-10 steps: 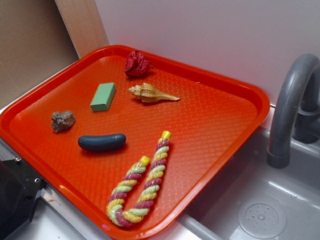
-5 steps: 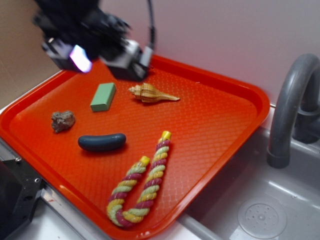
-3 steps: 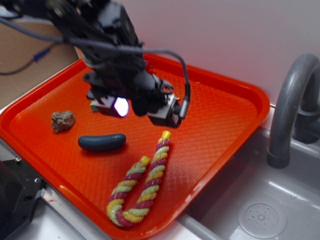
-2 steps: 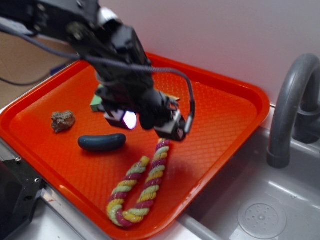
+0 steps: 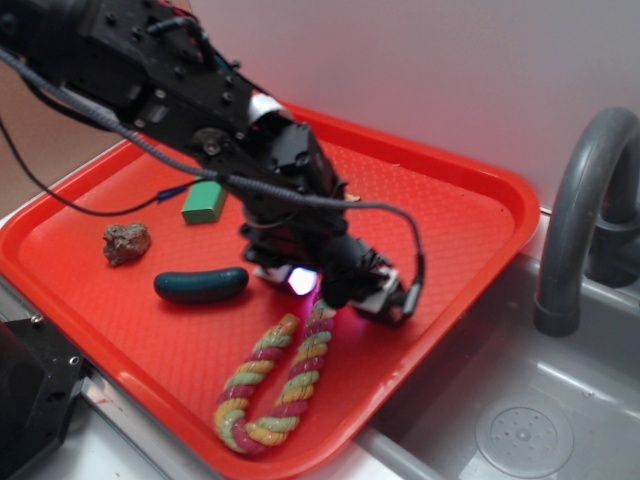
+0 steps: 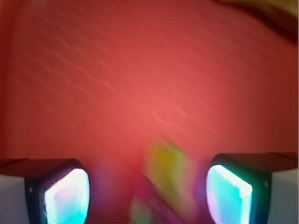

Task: Grab the multicolored rope.

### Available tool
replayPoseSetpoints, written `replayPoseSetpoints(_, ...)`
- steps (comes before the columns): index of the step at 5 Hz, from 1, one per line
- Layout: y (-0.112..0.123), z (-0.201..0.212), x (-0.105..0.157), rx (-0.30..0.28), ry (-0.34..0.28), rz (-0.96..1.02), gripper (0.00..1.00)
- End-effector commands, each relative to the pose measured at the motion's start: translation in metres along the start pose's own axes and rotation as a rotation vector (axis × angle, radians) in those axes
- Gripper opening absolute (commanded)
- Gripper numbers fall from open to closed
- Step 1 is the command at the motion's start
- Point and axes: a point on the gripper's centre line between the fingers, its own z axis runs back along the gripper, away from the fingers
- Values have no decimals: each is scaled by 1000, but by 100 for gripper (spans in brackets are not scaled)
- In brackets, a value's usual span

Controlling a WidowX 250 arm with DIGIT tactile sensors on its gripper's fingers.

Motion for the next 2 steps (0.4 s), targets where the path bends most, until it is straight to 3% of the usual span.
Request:
replayPoseSetpoints(1, 9, -4, -1, 41, 28, -73, 0)
replayPoseSetpoints(2, 14, 9, 3, 75, 59, -102, 0)
